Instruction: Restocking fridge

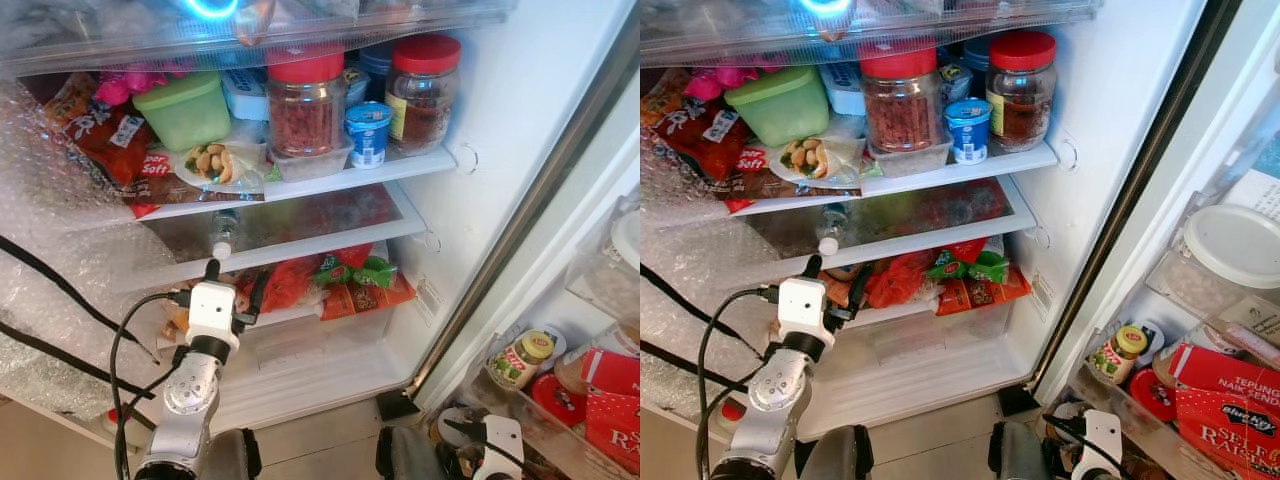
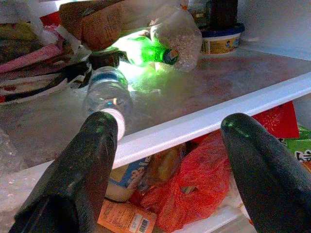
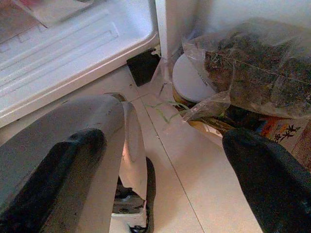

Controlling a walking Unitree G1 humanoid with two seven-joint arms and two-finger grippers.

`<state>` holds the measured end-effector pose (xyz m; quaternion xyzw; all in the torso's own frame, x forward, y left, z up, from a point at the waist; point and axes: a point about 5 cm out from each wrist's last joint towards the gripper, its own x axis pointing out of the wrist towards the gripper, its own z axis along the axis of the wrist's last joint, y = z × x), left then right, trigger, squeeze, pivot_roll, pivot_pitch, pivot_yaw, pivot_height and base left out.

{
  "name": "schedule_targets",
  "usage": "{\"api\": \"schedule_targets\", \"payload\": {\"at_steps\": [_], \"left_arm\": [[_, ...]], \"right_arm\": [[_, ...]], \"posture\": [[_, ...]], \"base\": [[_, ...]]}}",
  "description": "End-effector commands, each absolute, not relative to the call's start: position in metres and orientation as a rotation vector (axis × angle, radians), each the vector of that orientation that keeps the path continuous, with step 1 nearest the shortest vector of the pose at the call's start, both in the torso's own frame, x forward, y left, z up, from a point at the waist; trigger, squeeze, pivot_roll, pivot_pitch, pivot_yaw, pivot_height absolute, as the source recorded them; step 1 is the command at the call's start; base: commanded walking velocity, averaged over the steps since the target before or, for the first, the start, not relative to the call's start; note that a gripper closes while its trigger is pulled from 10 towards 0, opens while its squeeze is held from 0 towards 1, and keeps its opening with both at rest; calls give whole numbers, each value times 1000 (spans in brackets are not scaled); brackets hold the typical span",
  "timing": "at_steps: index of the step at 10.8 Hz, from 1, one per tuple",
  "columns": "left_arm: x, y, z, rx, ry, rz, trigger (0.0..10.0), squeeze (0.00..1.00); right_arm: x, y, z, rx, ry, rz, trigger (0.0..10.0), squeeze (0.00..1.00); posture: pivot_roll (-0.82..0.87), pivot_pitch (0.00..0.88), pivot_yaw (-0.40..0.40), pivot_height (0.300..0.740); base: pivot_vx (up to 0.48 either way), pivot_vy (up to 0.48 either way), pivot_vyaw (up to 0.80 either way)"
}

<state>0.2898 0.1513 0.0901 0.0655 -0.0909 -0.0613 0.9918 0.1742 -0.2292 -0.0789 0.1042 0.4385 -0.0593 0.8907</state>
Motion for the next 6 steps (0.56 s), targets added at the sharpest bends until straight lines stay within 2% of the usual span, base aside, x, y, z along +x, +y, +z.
{"api": "schedule_targets", "payload": {"at_steps": [1,4,6], "left_arm": [[289,153,91,140,-175,-112,10000,0],[286,155,90,148,-157,-99,10000,0],[285,155,89,153,-145,-93,10000,0]], "right_arm": [[168,-224,-83,230,944,-115,10000,0],[168,-224,-83,229,942,-114,10000,0],[168,-224,-83,227,942,-112,10000,0]], "posture": [[-87,31,9,600],[-86,26,8,600],[-84,23,6,600]], "base": [[0,0,0],[0,0,0],[-244,0,0]]}}
